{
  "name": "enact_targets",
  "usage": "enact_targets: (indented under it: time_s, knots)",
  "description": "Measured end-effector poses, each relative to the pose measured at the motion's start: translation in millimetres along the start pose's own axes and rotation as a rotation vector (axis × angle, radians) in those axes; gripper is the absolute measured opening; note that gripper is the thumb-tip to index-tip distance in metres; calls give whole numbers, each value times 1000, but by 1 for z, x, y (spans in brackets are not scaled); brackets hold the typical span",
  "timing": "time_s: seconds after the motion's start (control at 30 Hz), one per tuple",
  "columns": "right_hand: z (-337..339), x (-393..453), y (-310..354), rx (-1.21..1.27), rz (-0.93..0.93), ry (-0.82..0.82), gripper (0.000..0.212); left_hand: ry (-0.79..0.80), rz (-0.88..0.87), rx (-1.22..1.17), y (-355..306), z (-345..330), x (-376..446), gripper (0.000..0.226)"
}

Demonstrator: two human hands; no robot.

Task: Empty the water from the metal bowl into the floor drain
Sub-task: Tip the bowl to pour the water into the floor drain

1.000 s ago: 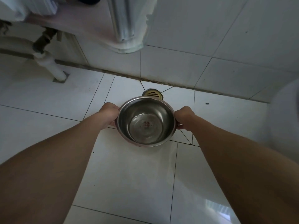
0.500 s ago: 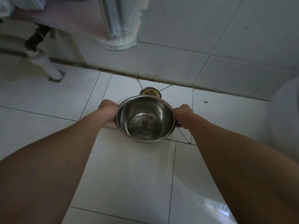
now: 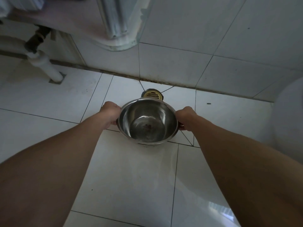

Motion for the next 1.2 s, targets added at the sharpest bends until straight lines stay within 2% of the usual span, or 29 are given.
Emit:
enact_targets:
  time_s: [0.73, 0.9, 1.0, 1.2]
  knots:
    - [-6, -2, 2, -56, -20, 69, 19, -14, 5, 55, 1, 4, 3, 25]
    - [-7, -1, 2, -58, -18, 72, 9, -15, 10, 49, 1, 5, 1, 24]
    - [-6, 0, 2, -62, -14, 71, 16, -18, 15, 49, 1, 5, 1, 25]
    - [-7, 1, 2, -72, -9, 74, 17, -26, 15, 64, 0, 6, 2, 24]
Point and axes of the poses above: each hand's wrist, its own x-axis towards the middle knuckle, its own z-axis out of the back of the hand, y = z × x, the point moved 6 cm from there along x, towards the middle knuckle, and after that the axes turned 4 degrees about -z, right-handed, at the moved point
